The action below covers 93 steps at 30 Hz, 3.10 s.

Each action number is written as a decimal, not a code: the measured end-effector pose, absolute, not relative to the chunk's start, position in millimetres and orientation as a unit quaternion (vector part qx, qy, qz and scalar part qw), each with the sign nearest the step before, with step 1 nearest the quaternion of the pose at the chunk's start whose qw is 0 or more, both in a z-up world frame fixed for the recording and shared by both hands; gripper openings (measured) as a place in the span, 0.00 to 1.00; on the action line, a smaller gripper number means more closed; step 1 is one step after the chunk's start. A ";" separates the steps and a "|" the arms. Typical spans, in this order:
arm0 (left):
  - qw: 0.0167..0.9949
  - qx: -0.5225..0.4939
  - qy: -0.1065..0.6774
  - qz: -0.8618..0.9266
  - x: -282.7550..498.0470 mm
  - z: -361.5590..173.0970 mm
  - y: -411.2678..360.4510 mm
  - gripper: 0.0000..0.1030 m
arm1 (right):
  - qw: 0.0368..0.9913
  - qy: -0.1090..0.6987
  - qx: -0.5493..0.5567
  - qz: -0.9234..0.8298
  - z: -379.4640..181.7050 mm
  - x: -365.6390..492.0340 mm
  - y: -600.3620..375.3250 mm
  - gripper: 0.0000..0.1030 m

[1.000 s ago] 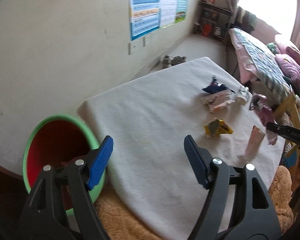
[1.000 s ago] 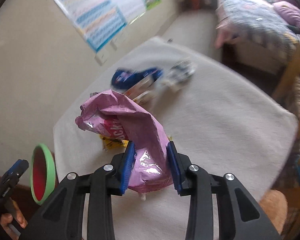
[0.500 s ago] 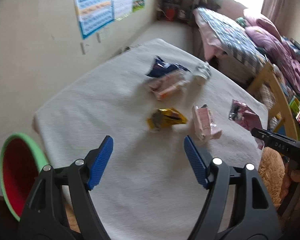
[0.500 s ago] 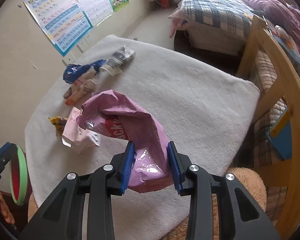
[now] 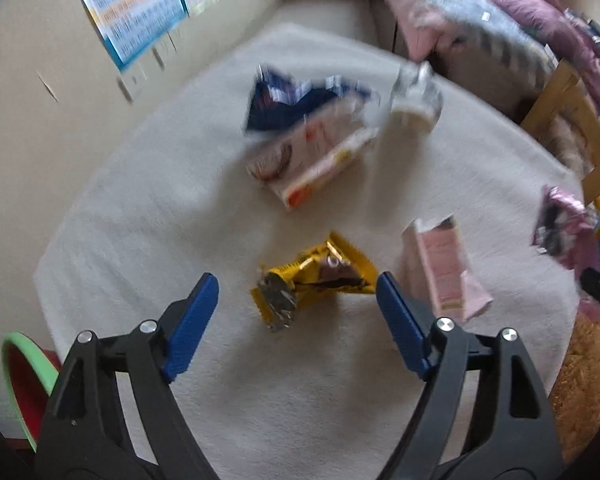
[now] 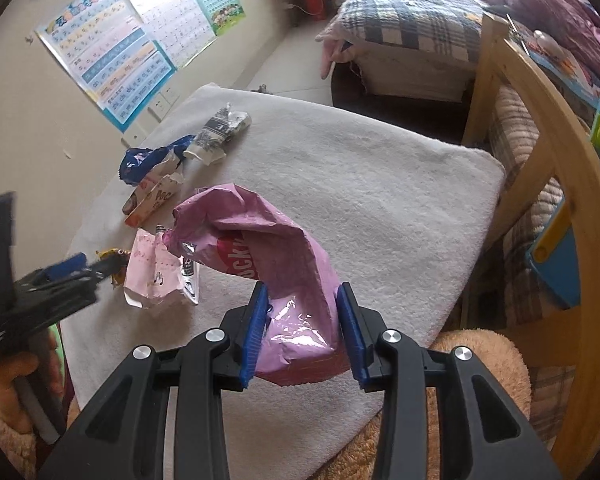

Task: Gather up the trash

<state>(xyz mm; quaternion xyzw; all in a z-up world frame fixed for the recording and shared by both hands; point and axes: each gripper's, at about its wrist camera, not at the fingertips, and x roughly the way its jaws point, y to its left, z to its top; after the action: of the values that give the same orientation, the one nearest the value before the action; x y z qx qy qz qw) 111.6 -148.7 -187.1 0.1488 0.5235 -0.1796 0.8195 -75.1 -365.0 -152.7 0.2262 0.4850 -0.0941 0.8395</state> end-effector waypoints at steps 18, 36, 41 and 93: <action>0.789 0.062 0.588 -0.164 84.2 -205.6 -97.5 0.13 | 0.827 0.518 0.213 -0.055 -162.6 -64.8 -342.4 0.60; 0.820 -0.024 0.553 -0.142 79.8 -175.0 -45.8 0.53 | 0.827 0.529 0.181 -0.060 -160.4 -60.5 -350.9 0.71; 0.843 -0.027 0.519 -0.135 70.9 -154.9 -29.7 0.64 | 0.825 0.529 0.189 -0.064 -162.5 -62.5 -356.2 0.71; 0.788 0.069 0.582 -0.190 92.3 -204.5 -84.9 0.20 | 0.805 0.569 0.157 -0.056 -192.7 -42.2 -345.3 0.47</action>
<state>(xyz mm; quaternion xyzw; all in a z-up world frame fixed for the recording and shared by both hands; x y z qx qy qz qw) 92.3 -84.9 -204.5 0.0694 0.5816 -0.1896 0.7880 -42.2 -345.3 -192.7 0.1568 0.5688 -0.0558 0.8055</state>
